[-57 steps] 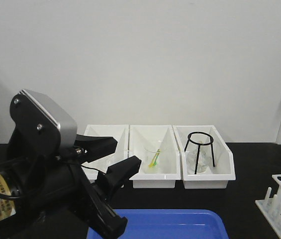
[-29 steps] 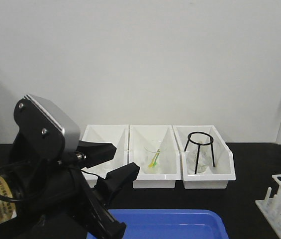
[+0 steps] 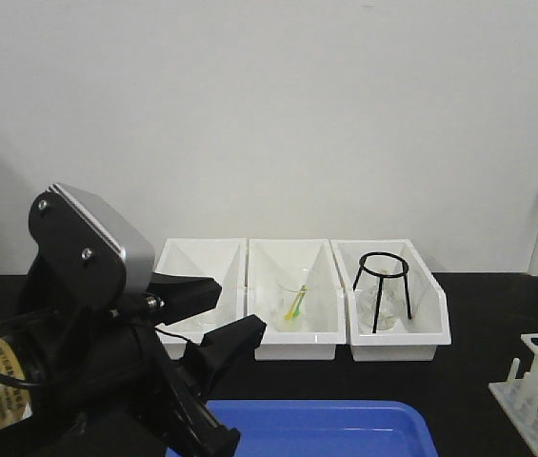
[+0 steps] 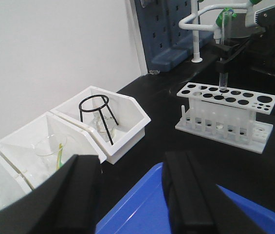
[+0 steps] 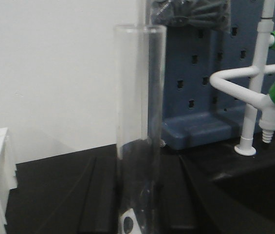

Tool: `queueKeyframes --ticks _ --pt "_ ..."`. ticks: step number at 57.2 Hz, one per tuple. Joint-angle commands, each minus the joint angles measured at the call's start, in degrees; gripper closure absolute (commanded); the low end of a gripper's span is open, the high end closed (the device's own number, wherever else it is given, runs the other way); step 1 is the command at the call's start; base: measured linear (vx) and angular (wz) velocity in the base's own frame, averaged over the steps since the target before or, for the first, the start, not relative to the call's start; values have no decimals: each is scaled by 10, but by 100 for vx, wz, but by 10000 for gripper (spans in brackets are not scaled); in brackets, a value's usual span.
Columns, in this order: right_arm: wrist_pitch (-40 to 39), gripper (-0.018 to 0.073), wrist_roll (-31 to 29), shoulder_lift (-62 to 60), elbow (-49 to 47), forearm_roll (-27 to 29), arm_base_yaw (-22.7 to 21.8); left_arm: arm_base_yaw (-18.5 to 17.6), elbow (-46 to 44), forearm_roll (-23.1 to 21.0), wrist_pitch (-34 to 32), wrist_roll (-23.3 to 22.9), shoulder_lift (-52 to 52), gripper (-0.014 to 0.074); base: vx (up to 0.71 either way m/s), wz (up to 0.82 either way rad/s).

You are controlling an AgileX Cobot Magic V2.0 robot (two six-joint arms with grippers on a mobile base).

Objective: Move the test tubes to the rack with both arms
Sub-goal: 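Lower the test tube into a rack hole with the right gripper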

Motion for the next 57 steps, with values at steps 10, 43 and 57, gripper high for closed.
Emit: queueKeyframes --ticks 10,43,57 --pt "-46 564 18 -15 -18 -61 -18 -4 -17 -1 -51 0 -14 178 0 0" --pt "-60 564 61 38 -35 -106 -18 -4 -17 -1 -61 0 -14 178 0 0" --pt "-73 564 78 77 -35 -108 -18 -4 -17 -2 -61 0 -14 178 0 0"
